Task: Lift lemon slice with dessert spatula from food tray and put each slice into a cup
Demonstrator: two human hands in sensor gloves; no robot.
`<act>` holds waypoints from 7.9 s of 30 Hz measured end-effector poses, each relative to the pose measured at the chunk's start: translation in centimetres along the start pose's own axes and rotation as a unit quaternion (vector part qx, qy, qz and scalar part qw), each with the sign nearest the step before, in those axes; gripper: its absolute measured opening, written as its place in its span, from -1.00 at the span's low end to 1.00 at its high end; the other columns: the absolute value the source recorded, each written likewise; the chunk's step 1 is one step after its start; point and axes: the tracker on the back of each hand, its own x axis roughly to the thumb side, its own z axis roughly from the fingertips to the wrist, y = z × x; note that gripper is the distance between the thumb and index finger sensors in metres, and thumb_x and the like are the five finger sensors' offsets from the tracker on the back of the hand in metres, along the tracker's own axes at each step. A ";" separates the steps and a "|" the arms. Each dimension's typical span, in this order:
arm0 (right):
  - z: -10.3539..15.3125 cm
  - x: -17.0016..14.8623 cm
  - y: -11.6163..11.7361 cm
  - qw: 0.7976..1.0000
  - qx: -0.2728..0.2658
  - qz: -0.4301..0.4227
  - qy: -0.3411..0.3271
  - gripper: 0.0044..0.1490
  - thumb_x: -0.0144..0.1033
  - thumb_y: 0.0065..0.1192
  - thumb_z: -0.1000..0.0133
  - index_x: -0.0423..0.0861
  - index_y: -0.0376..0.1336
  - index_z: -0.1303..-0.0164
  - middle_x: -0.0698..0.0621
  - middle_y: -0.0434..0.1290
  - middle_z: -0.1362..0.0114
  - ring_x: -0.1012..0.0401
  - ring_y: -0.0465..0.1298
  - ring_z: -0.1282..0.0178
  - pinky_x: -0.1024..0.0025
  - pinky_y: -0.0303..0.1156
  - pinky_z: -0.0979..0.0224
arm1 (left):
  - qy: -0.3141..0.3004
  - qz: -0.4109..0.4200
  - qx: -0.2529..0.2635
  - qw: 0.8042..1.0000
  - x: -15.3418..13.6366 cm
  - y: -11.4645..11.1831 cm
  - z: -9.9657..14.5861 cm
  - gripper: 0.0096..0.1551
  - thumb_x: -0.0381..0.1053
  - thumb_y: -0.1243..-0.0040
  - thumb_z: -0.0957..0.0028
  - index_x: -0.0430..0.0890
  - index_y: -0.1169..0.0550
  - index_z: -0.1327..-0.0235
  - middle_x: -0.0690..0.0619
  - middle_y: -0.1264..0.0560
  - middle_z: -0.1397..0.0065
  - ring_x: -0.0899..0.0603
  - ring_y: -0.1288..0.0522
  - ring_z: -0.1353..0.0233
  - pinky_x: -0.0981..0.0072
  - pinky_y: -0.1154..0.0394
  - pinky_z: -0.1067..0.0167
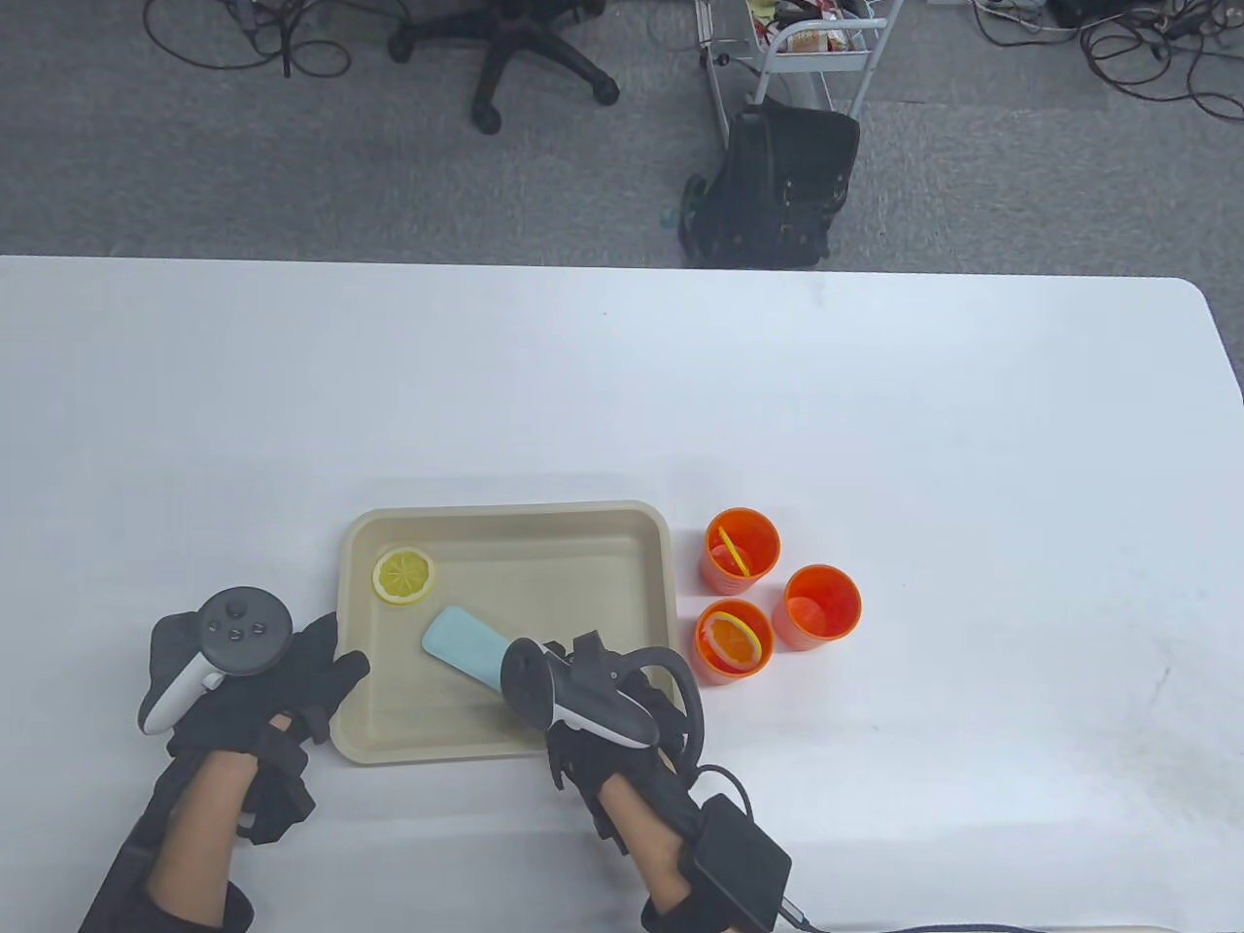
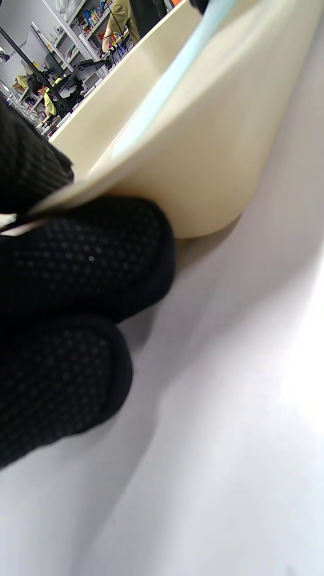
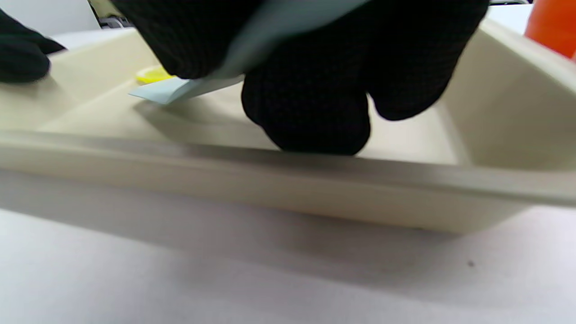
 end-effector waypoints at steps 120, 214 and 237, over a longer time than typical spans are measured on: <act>15.8 -25.2 3.0 0.864 -0.208 -0.257 0.380 -0.28 -0.12 0.33 -0.09 -0.15 0.27 -0.43 -0.07 0.58 -0.14 0.18 0.71 0.15 0.01 0.51 -0.33 | 0.002 -0.010 0.002 1.000 0.2 -0.1 0.0 -0.14 0.18 -0.15 -0.26 -0.33 -0.23 -0.59 0.00 -0.63 -0.12 0.11 -0.77 0.16 0.23 -0.72 0.10; 11.3 -5.9 -4.3 0.917 -0.384 -0.056 0.098 0.22 0.27 0.36 0.03 0.03 -0.08 -0.74 -0.09 0.12 -0.76 -0.21 0.22 -0.75 -0.36 0.02 -0.67 | -0.124 -0.178 0.396 0.892 7.1 2.1 9.7 0.05 0.49 -0.17 -0.11 0.04 -0.12 -0.75 -0.14 -0.20 -0.75 -0.32 -0.35 -0.68 -0.37 -0.28 -0.53; 8.4 -4.9 -2.3 0.938 -0.323 0.043 0.114 0.34 0.40 0.22 0.04 0.11 -0.35 -0.73 -0.05 -0.32 -0.84 -0.21 -0.43 -0.79 -0.43 -0.41 -0.60 | -0.126 -0.261 0.399 0.870 7.5 1.0 9.3 0.21 0.63 -0.12 -0.02 0.19 0.09 -0.78 -0.09 0.25 -0.87 -0.39 0.27 -0.81 -0.60 0.32 -0.51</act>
